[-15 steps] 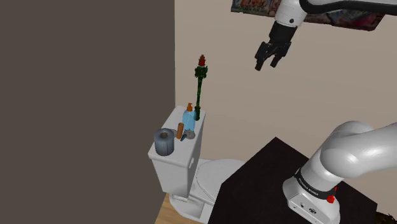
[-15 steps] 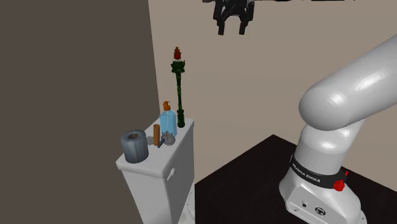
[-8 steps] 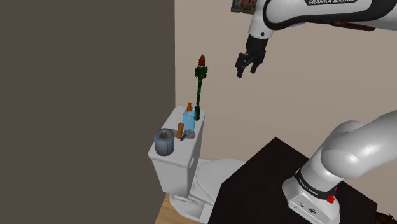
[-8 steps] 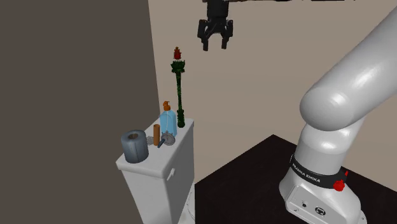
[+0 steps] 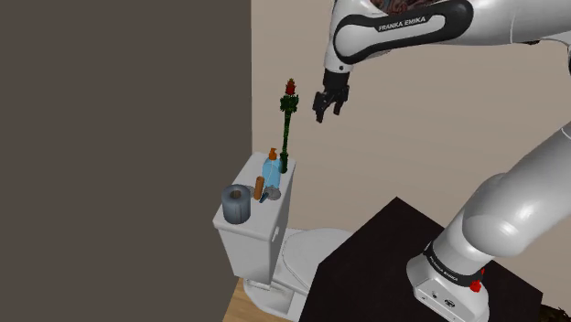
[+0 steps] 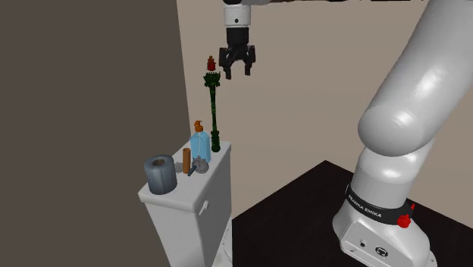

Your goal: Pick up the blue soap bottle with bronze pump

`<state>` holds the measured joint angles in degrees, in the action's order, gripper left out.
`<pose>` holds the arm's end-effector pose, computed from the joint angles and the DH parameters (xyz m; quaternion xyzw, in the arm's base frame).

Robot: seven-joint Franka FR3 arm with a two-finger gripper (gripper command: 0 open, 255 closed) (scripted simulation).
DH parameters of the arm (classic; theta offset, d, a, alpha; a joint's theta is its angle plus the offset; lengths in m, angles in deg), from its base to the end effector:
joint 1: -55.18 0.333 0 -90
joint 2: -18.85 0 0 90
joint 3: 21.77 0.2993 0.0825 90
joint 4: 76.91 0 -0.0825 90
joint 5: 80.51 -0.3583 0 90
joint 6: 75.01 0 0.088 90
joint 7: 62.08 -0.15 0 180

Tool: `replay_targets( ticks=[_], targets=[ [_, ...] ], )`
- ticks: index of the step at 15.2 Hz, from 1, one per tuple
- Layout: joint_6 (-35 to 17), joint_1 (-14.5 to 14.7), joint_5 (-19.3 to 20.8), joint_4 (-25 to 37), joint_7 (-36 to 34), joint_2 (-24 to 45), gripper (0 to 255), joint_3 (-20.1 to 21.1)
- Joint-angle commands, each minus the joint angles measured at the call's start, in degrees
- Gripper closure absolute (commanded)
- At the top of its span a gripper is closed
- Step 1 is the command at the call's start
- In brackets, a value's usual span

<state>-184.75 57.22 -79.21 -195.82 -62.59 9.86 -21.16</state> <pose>0.4868 0.0201 0.4468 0.9997 0.0225 -0.0013 0.0115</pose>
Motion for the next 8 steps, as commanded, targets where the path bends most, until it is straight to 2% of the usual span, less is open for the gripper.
replay_targets(
  ticks=[1,8],
  targets=[
    [-1.06,0.36,0.13,2.49,0.79,4.48,0,0.3],
    [-3.0,1.31,1.02,13.17,3.66,20.19,0,1.26]
  ],
)
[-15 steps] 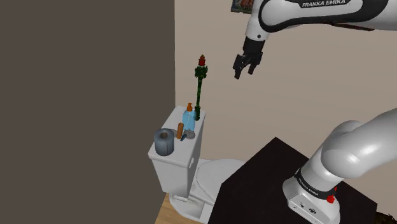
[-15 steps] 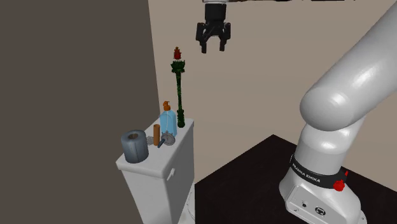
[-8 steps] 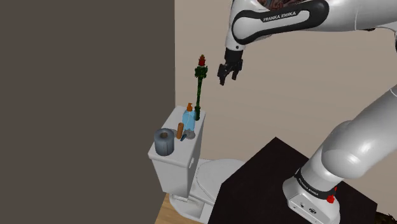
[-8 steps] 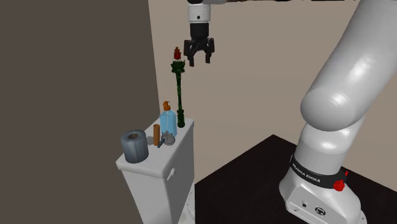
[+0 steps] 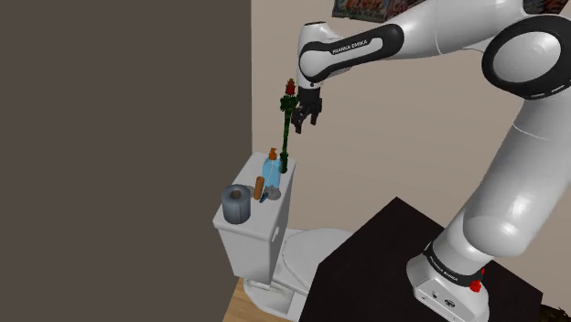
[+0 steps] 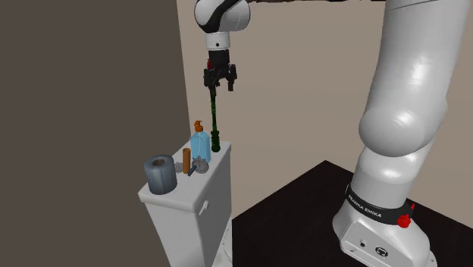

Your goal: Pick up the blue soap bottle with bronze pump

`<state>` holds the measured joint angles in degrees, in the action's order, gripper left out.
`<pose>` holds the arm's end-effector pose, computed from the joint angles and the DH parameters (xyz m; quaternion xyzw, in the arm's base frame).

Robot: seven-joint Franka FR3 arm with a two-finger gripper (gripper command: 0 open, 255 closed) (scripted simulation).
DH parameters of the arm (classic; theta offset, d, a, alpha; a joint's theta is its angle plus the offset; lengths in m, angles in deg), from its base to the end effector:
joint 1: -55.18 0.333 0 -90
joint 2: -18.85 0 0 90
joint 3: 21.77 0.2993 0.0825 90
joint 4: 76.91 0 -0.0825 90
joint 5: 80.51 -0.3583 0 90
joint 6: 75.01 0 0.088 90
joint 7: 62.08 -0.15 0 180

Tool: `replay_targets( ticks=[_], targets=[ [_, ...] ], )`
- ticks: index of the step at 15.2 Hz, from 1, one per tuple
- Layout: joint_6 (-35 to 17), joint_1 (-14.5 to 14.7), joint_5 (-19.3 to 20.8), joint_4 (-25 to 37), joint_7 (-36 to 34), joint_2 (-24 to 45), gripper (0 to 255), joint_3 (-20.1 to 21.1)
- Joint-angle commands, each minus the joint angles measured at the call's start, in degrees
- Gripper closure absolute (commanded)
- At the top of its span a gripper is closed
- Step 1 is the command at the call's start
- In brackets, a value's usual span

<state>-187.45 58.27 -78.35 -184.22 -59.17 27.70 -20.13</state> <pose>0.5621 0.0421 0.3768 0.9966 0.0742 -0.0322 0.0155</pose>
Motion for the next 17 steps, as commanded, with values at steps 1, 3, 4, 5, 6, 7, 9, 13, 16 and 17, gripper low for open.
replay_targets(
  ticks=[1,3,4,5,6,7,9,13,16,17],
  targets=[
    [-0.34,0.41,0.34,3.37,0.6,4.63,0,0.38],
    [-0.25,0.76,0.73,7.18,1.33,9.23,0,0.66],
    [-0.1,0.95,0.94,9.21,1.69,11.56,0,0.8],
    [0.11,1.15,1.16,11.31,2.04,13.9,0,0.93],
    [0.38,1.36,1.38,13.51,2.39,16.27,0,1.06],
    [0.72,1.58,1.61,15.81,2.75,18.67,0,1.19],
    [1.63,2.08,2.08,20.73,3.47,23.57,0,1.42],
    [4.5,3.26,3.01,32.29,5.03,34.04,0,1.79],
    [7.98,4.37,3.66,43.42,6.38,43.01,0,1.98],
    [9.57,4.8,3.86,47.99,6.89,46.42,0,2.02]
  ],
)
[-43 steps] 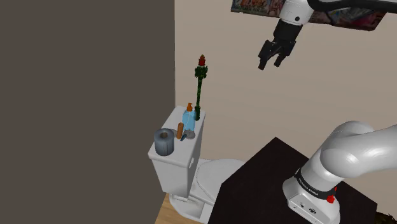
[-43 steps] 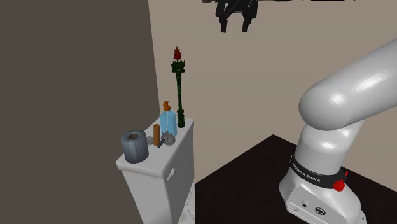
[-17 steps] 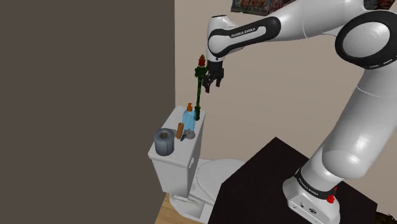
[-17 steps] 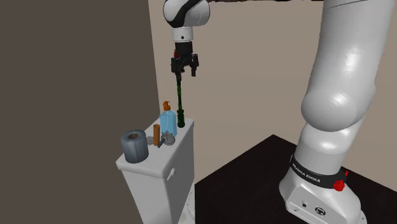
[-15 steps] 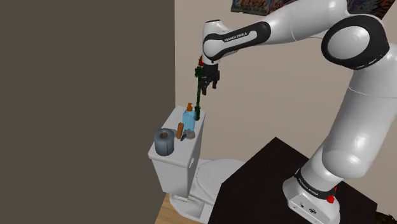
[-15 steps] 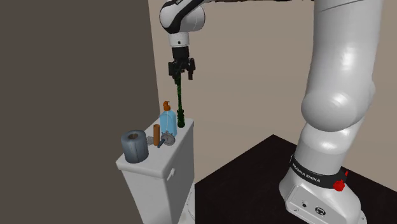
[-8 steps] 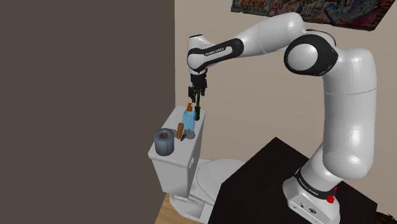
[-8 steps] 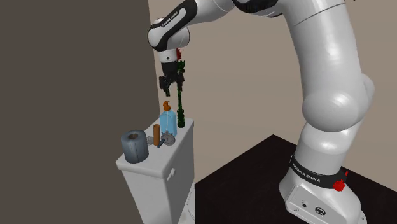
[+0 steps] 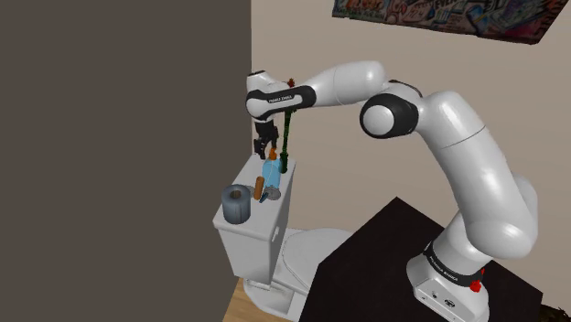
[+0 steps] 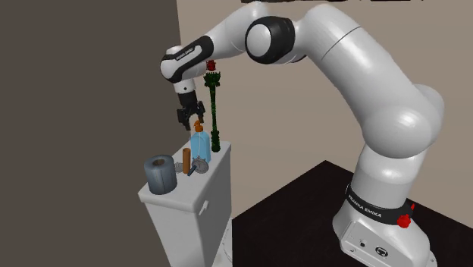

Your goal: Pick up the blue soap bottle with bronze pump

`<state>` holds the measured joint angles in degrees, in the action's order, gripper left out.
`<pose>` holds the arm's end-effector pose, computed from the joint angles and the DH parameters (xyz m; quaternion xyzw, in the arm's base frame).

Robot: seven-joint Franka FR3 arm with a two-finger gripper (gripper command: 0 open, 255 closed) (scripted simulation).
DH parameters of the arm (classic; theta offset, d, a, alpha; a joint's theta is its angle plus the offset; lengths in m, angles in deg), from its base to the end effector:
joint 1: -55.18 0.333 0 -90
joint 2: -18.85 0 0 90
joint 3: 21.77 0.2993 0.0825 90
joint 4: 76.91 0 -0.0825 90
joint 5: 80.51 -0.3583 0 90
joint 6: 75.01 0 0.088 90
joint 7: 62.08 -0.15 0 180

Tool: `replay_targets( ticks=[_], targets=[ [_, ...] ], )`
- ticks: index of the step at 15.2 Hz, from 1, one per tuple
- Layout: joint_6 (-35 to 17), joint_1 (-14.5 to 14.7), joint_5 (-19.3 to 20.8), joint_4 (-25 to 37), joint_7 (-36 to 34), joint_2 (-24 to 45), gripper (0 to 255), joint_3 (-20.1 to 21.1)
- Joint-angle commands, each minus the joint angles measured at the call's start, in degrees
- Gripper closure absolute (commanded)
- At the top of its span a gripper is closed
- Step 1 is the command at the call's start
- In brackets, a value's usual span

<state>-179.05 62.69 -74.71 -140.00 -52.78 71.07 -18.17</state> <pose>0.6946 0.1125 0.2090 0.9779 0.1835 -0.0971 0.0233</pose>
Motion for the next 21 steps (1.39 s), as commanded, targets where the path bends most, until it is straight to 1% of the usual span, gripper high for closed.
replay_targets(
  ticks=[1,8,10,11,21],
  targets=[
    [2.54,0.73,0.35,7.54,0.9,5.77,0,0.07],
    [-0.54,0.76,0.46,7.43,0.74,8.75,0,-0.05],
    [-0.75,0.77,0.47,7.53,0.73,9.05,0,-0.06],
    [-0.93,0.74,0.47,7.23,0.73,8.93,255,-0.06],
    [-0.35,0.76,0.45,7.44,0.75,8.57,255,-0.04]
  ],
)
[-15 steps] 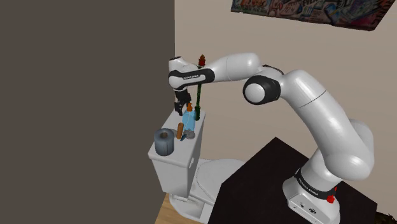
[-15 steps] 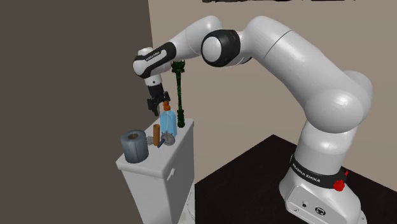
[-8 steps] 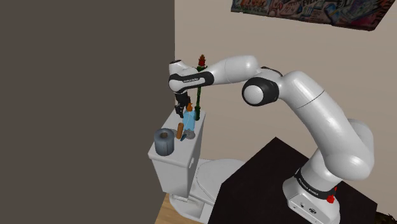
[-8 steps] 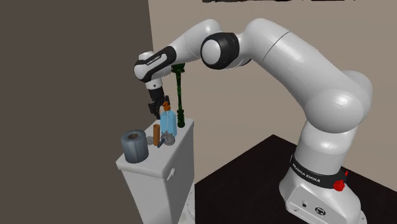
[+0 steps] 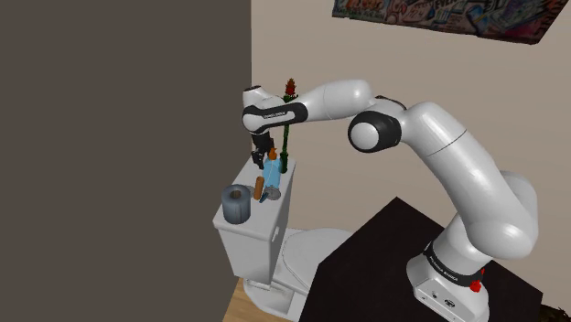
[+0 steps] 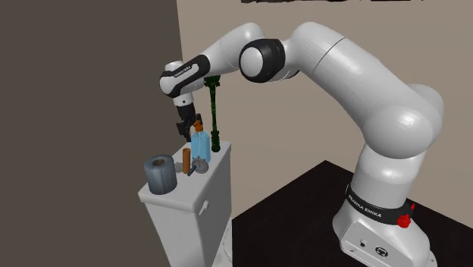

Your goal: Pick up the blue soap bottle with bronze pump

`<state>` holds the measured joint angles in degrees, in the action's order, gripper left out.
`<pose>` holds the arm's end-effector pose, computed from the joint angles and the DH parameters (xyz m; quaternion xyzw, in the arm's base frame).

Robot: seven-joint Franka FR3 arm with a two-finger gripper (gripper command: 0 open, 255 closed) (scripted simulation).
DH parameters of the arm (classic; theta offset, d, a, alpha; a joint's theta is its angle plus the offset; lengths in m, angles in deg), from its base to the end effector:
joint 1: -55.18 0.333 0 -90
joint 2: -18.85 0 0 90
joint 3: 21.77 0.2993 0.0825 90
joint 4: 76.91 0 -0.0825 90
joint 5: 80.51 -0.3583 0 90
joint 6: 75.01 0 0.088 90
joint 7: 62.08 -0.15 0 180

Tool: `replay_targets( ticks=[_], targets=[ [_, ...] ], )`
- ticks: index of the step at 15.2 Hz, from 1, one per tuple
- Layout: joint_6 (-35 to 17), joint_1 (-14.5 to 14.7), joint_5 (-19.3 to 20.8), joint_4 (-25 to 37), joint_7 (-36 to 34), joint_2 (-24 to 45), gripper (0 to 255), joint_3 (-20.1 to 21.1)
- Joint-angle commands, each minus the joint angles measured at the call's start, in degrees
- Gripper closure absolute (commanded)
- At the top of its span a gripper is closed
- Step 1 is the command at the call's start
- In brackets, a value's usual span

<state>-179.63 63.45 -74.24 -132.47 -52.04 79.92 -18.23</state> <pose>0.7043 0.1201 0.1545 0.9751 0.1945 -0.1035 0.0243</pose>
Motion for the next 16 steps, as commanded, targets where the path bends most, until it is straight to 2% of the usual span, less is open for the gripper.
replay_targets(
  ticks=[1,16],
  targets=[
    [0.62,-0.01,-0.03,-0.16,0.04,-0.76,255,0.04],
    [7.07,0.0,-0.26,1.54,0.41,-5.52,255,0.2]
  ],
)
